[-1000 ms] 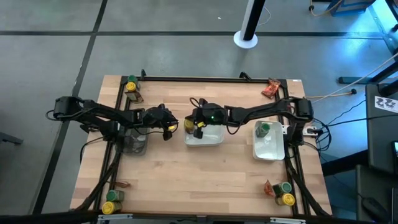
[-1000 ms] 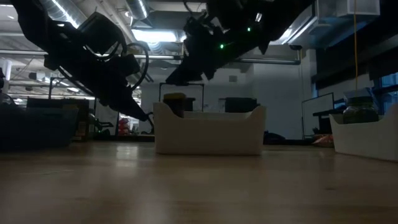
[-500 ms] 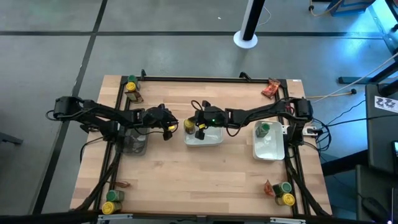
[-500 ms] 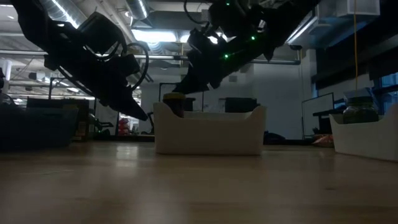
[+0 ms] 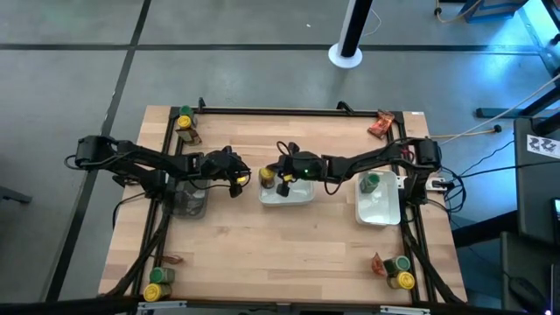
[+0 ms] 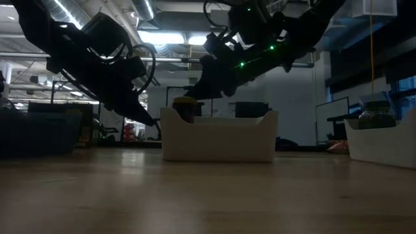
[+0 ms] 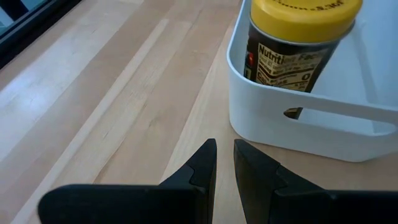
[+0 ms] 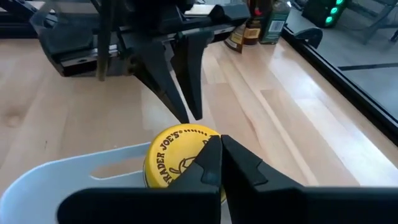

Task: Sort spices by type
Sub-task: Put the top right yellow seasoning bottle into the left white bin, then put the bottom right green seasoning bottle into the right white bin

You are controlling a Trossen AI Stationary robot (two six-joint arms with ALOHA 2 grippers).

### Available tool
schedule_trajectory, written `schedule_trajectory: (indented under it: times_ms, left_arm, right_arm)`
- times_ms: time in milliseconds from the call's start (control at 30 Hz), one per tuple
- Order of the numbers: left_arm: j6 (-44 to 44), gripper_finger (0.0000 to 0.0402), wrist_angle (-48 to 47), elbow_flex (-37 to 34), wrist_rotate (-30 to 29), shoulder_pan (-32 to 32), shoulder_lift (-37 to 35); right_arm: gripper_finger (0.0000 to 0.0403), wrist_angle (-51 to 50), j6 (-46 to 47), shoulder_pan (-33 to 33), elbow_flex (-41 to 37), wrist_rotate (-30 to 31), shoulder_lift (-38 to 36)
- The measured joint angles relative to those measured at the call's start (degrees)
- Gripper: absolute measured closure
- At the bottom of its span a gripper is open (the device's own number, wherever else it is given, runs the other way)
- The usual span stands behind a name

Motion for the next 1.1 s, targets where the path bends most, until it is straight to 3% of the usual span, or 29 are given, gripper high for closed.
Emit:
schedule_trajectory:
  times_ms: [567,833,1100]
  left_arm:
    - [0.13,0.0357,-0.09,0.02,0.0,0.0,0.0]
    - [0.11,0.0357,-0.11,0.07,0.0,-0.02,0.0]
    - [-0.07,0.0357,-0.03,0.07,0.0,-0.04,0.0]
  right_arm:
    - [0.0395,-1.64,-0.7,-0.04,5.12,-1.86,-1.5]
    - [0.0395,-17.19,-0.83,-0.03,5.15,-1.35,-11.9]
    - [0.0395,-36.14,2.74,-0.07,5.16,8.5,-25.97]
